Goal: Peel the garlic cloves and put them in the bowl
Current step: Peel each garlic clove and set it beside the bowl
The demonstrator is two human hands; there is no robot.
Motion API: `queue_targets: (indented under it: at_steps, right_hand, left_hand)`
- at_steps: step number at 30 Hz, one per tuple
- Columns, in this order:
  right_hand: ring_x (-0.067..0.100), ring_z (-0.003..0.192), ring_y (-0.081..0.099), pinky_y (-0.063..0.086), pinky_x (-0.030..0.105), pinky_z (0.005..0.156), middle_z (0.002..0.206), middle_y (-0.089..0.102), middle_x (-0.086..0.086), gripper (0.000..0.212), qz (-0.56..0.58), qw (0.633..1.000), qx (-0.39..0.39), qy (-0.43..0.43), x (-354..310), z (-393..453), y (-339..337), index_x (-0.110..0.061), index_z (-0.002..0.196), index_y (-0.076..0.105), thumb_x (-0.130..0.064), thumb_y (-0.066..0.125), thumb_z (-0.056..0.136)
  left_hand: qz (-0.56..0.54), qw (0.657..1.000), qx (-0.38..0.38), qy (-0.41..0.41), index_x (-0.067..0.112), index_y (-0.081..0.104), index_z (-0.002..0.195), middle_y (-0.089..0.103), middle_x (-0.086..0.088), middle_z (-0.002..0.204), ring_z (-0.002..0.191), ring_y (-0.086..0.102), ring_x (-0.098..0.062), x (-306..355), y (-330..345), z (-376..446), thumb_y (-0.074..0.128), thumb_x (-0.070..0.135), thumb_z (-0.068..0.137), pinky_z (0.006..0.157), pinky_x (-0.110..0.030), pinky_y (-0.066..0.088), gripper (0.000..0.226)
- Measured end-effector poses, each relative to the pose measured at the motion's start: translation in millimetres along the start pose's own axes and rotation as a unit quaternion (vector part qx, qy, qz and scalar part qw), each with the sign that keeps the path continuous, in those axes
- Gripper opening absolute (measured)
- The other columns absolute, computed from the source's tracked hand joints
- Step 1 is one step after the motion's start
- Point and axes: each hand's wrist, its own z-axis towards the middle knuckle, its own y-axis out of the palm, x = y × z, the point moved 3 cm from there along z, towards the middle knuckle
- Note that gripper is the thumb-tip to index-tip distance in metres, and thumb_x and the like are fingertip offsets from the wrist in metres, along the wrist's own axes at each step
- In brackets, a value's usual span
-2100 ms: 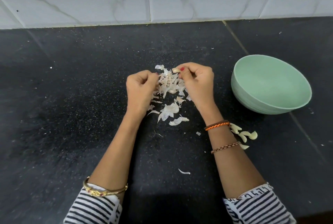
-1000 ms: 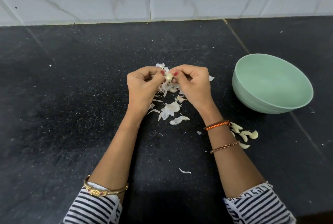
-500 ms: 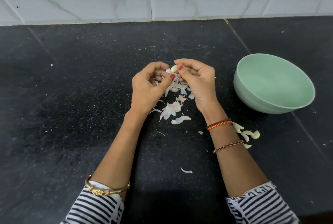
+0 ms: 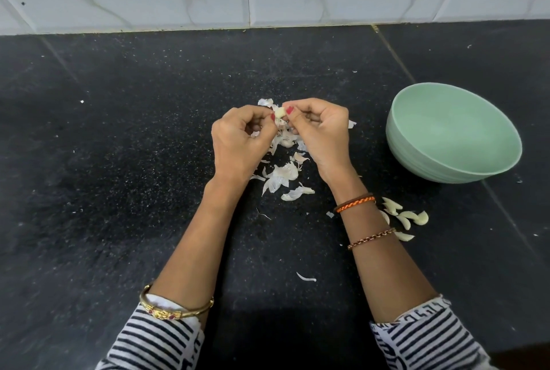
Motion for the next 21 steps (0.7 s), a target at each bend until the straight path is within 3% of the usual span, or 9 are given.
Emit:
queue_targets:
  at_steps: [5, 11, 15, 21]
  right_hand:
    - [-0.001, 0.052, 0.055, 0.046, 0.012, 0.053, 0.058, 0.064, -0.008, 0.020, 0.071, 0.992, -0.071, 0.078, -1.6, 0.9, -2.6, -0.007, 0.080, 0.067, 0.005, 0.053, 0.089]
    - [0.002, 0.051, 0.053, 0.047, 0.015, 0.054, 0.053, 0.062, -0.005, 0.018, 0.170, 0.965, -0.138, 0.142, -1.1, -1.4, -2.2, -0.004, 0.080, 0.064, 0.004, 0.050, 0.089]
    - [0.002, 0.052, 0.057, 0.051, 0.015, 0.059, 0.055, 0.064, -0.003, 0.017, 0.196, 0.946, -0.185, 0.179, -0.2, -3.0, -4.5, -0.004, 0.081, 0.062, 0.005, 0.050, 0.088]
    - [0.002, 0.048, 0.055, 0.047, 0.012, 0.049, 0.054, 0.063, 0.000, 0.045, 0.294, 0.910, -0.187, 0.225, -2.5, -4.9, -3.4, -0.012, 0.054, 0.071, 0.006, 0.046, 0.087]
  left_hand:
    - [-0.068, 0.995, -0.011, -0.072, 0.013, 0.067, 0.078, 0.059, 0.015, 0.064, 0.056, 0.051, 0.003, 1.4, 1.4, 1.3, 0.062, 0.017, 0.072, 0.058, -0.010, 0.042, 0.009]
    - [-0.133, 0.985, -0.015, -0.111, 0.017, 0.064, 0.070, 0.060, 0.000, 0.065, 0.062, 0.051, -0.011, 4.5, 3.4, 1.6, 0.059, 0.014, 0.077, 0.059, -0.020, 0.045, 0.009]
    - [-0.174, 0.975, -0.011, -0.135, 0.019, 0.063, 0.068, 0.060, 0.013, 0.061, 0.060, 0.050, -0.003, 5.8, 5.1, 0.3, 0.059, 0.004, 0.081, 0.060, -0.016, 0.044, 0.021]
    - [-0.199, 0.966, 0.006, -0.163, 0.016, 0.061, 0.069, 0.056, 0.013, 0.058, 0.056, 0.047, 0.001, 7.4, 5.8, -0.3, 0.054, 0.000, 0.086, 0.058, -0.015, 0.042, 0.024]
